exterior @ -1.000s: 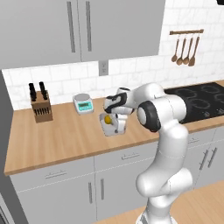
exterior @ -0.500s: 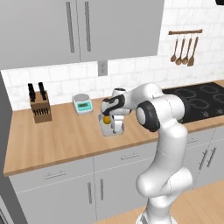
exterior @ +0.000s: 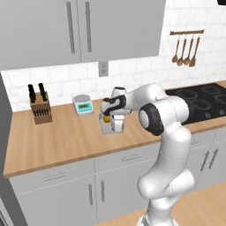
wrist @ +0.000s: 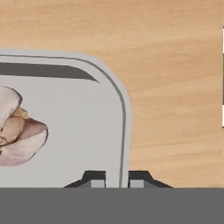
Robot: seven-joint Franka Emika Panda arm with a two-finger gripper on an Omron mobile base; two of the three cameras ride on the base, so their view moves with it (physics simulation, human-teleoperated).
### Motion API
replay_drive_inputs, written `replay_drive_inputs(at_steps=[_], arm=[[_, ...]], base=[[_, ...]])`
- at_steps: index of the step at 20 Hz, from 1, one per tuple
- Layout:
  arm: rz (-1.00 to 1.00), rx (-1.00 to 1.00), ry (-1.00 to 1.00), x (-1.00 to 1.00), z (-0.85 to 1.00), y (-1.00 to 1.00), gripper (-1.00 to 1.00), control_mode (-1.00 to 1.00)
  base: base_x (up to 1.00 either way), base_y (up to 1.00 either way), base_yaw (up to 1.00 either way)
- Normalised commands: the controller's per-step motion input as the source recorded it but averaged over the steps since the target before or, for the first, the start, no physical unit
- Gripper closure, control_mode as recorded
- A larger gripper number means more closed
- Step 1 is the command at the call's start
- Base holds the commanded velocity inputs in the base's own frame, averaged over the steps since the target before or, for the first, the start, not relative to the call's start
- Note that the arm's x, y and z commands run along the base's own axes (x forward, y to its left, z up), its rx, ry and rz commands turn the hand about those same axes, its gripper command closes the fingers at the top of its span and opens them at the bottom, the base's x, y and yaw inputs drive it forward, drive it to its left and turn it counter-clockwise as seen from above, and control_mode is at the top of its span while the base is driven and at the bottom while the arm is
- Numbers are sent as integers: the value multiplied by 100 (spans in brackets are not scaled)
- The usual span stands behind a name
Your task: Take the meat container that has the shrimp and place it on the second highest rack of the freezer. Then take the vegetable container that has the lemon and garlic and place it on the highest rack of the freezer.
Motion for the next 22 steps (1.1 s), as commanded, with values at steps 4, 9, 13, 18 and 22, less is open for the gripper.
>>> replay_drive_inputs(at_steps=[4, 9, 13, 18, 22], arm=[[33, 0, 0, -54, 76, -3, 100, -100], [45, -3, 0, -64, 85, -9, 100, -100], [48, -14, -6, -87, 87, -1, 100, -100], [44, -17, -14, -100, 83, 0, 100, -100], [35, -13, -22, -100, 73, 0, 100, -100]], base=[[0, 0, 0], [0, 0, 0], [0, 0, 0], [0, 0, 0], [0, 0, 0]])
